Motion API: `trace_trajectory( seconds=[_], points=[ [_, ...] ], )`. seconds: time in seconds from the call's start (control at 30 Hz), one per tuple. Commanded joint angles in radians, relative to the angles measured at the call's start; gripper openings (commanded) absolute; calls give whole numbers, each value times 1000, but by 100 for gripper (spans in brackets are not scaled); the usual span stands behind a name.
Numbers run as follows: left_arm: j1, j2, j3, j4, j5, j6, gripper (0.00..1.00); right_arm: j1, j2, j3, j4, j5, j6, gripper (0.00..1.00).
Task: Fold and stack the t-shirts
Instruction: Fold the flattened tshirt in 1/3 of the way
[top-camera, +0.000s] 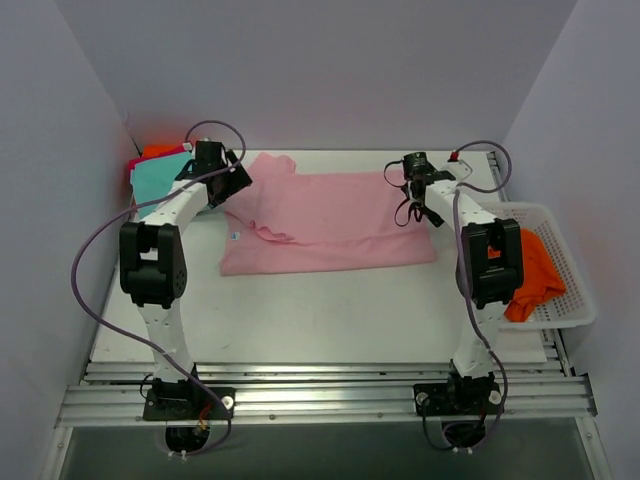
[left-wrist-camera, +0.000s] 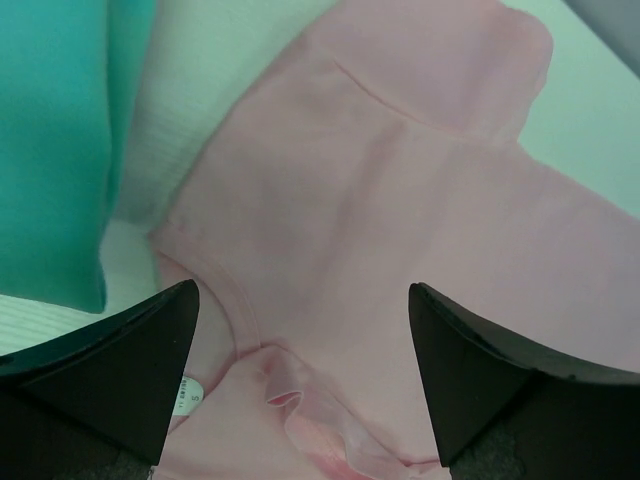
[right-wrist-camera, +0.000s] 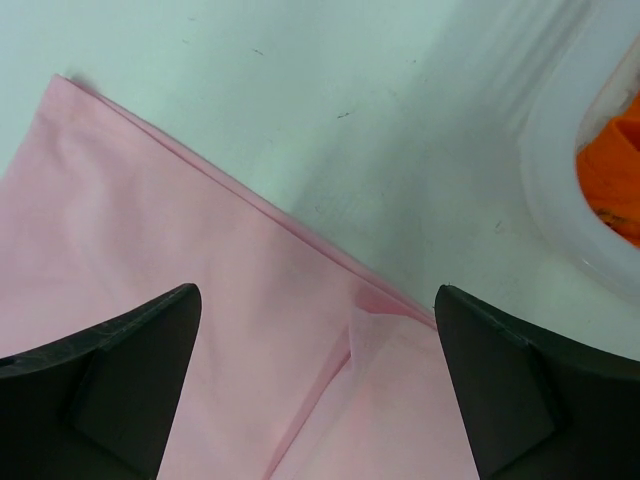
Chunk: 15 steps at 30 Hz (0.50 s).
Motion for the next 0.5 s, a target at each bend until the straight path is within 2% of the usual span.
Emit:
trace_trajectory(
  seconds=[0.0,0.1,0.2,0.23,0.3,0.33,0.37,0.4,0.47],
  points=[
    [15,-106,44,-31,-40,-1,94,18,-124,-2,-69,103,-9,100],
    [-14,-227,-128,24,-59,-9,97,42,-227,-97,-20,102,-21,99],
    [-77,-385,-338,83,-84,-27,100,93,-324,-230,78,64,-43,86],
    [-101,-452,-386,102,-99,-35,92,114,-343,-264,138,49,-47,69],
    [-189,-541,-522,129,-128,-55,60,181,-382,-321,189,44,-62,34],
    [-225,-563,-564,148,-165,-64,48,197,-387,-358,221,21,-67,5],
    [-259,-585,-600,158,-182,-89,37,209,-390,-370,224,12,-66,0],
    [-316,-612,-663,167,-191,-101,18,228,-389,-377,221,5,-57,0],
    [-360,-631,-711,190,-202,-136,5,243,-389,-384,200,1,-56,0]
  ],
)
